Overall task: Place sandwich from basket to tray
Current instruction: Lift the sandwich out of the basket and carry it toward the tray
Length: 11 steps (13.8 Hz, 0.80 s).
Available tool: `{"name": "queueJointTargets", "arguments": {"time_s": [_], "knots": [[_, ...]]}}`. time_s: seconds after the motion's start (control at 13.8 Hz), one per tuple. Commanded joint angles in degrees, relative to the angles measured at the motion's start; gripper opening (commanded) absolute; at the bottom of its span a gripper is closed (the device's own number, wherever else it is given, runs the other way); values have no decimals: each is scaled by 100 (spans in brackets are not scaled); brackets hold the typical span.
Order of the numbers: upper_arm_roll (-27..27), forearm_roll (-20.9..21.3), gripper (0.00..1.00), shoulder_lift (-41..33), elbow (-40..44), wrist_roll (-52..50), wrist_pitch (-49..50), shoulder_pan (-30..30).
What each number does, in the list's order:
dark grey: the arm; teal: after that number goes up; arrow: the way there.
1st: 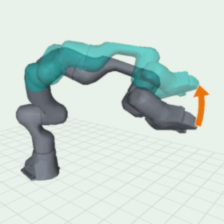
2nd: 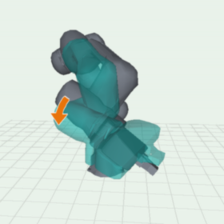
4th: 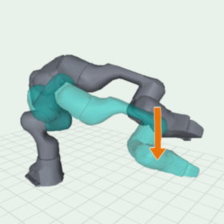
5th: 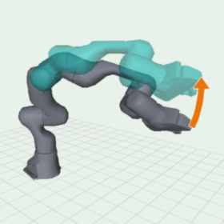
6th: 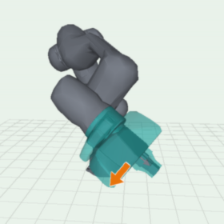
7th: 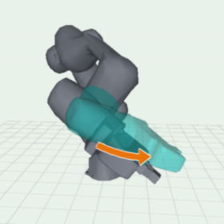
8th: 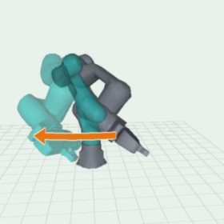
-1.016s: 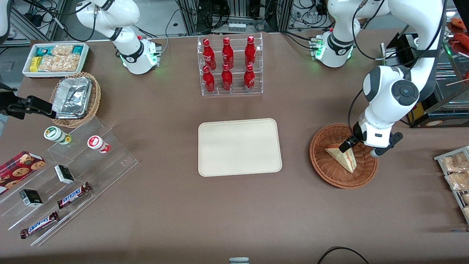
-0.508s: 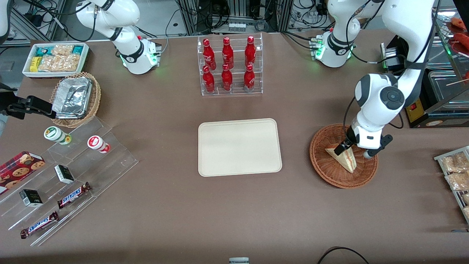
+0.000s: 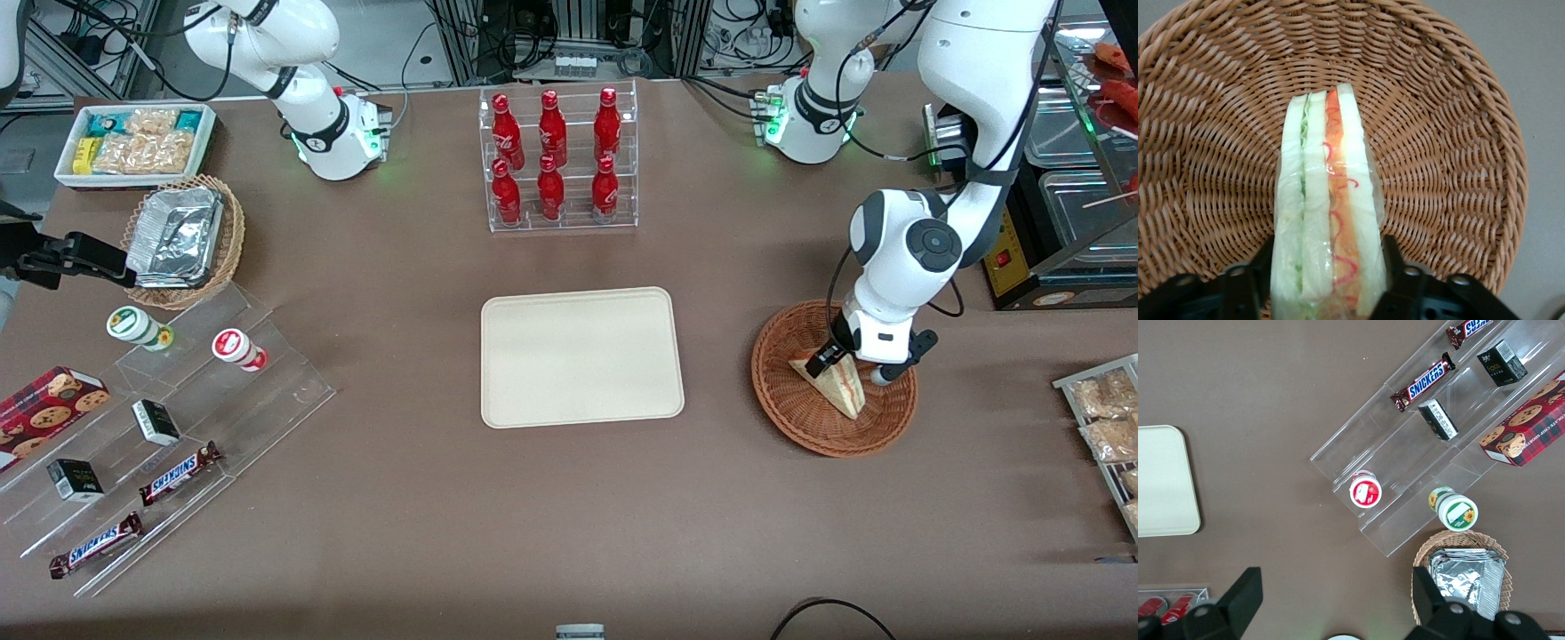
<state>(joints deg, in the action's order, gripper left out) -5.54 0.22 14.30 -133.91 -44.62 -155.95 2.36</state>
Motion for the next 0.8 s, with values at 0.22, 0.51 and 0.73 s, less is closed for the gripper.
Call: {"name": "queueJointTargets", "arguments": {"time_s": [0.22,0.51,0.73], "knots": [[202,75,0,-374,417,-29,641,10],[19,593,0,-622,2110,23,3416,150],[-79,576,0,-507,3159,-30,4528,535]]}}
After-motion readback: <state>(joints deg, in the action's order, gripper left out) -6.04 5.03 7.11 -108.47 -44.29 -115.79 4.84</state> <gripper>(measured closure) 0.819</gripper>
